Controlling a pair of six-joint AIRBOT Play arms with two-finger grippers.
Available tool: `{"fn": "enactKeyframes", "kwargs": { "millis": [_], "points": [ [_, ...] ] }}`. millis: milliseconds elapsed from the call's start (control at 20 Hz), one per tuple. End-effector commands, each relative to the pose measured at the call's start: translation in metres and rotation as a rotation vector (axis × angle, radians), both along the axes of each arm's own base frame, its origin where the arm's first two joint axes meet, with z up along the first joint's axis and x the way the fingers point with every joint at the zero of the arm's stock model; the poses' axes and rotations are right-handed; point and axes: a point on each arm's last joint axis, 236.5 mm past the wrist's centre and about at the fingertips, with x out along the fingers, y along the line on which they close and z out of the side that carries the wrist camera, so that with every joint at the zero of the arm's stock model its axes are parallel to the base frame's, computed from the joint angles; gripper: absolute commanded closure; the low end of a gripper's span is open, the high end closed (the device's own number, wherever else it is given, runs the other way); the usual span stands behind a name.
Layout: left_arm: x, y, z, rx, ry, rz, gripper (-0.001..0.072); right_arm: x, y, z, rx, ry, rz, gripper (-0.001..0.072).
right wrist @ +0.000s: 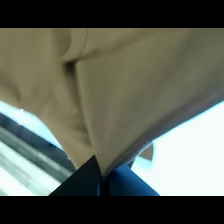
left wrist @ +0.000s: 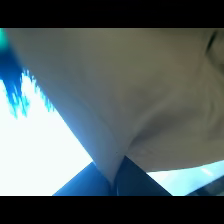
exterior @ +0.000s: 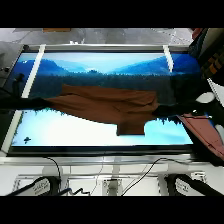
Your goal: Fold the clothes and pants, and hang the long-sleeved shirts on hangers.
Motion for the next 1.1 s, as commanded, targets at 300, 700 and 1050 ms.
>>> {"fn": "enactKeyframes", "kwargs": {
  "millis": [300,700,1050],
  "points": [
    [-0.096,0.011,0.322,0.370,-1.061,0.379,0.0692,-0.057,0.006,0.302,-0.073,-0.874,-0.110,0.0697],
    [-0.215,-0.014,0.418,0.430,-1.469,0.517,0.0692,-0.159,0.022,0.413,-0.111,-1.244,-0.110,0.0697],
    [-0.156,-0.006,0.357,0.386,-1.238,0.436,0.0692,-0.106,-0.013,0.408,-0.114,-1.144,-0.274,0.0698]
  ]
}}
